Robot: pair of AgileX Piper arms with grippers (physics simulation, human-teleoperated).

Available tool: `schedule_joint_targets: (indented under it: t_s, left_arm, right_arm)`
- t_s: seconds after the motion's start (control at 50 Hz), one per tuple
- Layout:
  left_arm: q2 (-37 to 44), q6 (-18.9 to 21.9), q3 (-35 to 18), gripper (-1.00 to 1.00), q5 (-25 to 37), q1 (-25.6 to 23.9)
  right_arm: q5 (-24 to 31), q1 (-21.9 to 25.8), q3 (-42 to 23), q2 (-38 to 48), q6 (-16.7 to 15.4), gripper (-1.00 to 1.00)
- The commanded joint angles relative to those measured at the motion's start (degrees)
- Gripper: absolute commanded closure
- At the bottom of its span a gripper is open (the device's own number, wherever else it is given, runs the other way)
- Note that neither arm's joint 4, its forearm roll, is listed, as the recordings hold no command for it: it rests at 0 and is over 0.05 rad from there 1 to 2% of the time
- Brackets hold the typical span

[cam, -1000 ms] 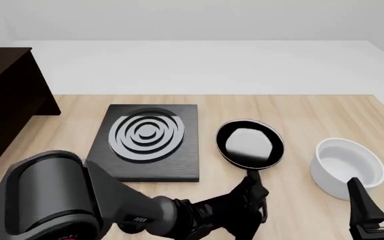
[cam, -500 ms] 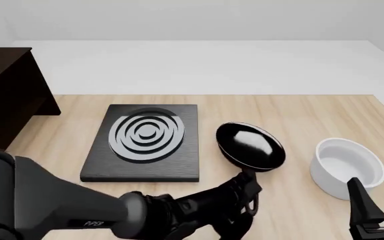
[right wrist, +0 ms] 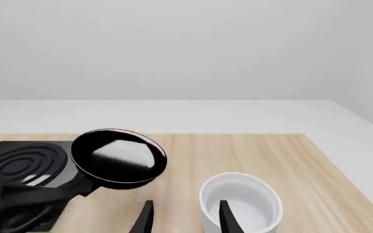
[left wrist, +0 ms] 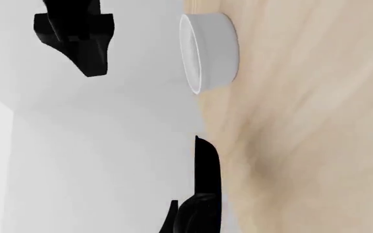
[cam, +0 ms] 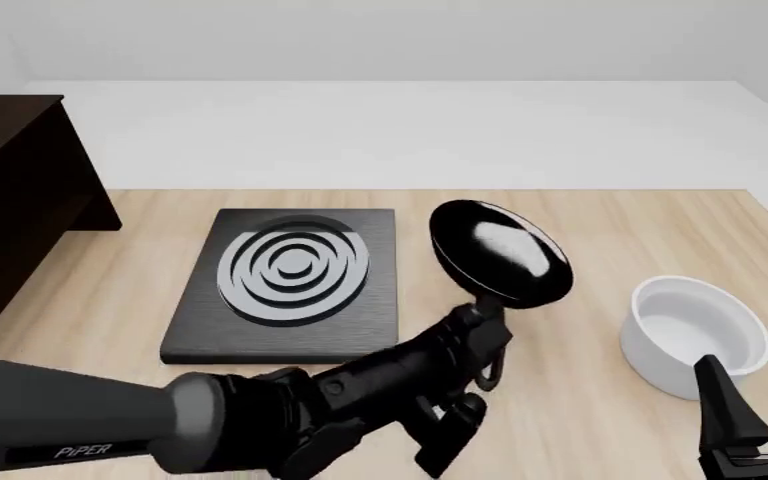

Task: Put the frying pan under the cabinet shelf.

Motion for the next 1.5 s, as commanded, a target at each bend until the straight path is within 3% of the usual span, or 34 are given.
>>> schedule_joint_targets:
  t_s: [0.02,0.28,0.42,0.6,0.8,0.94,1.1,1.5]
  left_arm:
    - [-6.40,-0.13,2.28,1.00,-3.96,3.34]
    - [-18.70,-3.53,15.82,1.00,-11.05,7.60]
    - [-23.87,-5.56,22.16,1.00,-10.99,10.42]
    - [-30.30,-7.15,26.58,1.00,-9.80,13.60]
    - [-43.51,-13.28,27.62,1.00,3.76,17.74]
    - [-47.32,-12.94,29.13,1.00,6.71,21.18]
    - [-50.51,-15.49,30.29,1.00,8.21,25.55]
    - [-73.05,-20.18,36.08,1.00,22.64,36.11]
  right_arm:
    - [-0.01,0.00,0.00,0.02,0.01,-1.00]
    - [0.00,0.00,0.00,-0.01,0.00,-1.00]
    - [0.00,0.00,0.00,-0.01,-0.02,-1.00]
    - [0.00,0.00,0.00,-0.01,0.00,-1.00]
    - [-0.01,0.00,0.00,0.02,-0.01,-1.00]
    - [0.00,0.00,0.00,0.01,0.00,-1.00]
    - [0.00,-0.01,0.00,-0.01,0.00,-1.00]
    - [0.00,0.00,0.00,-0.01,0.00,-1.00]
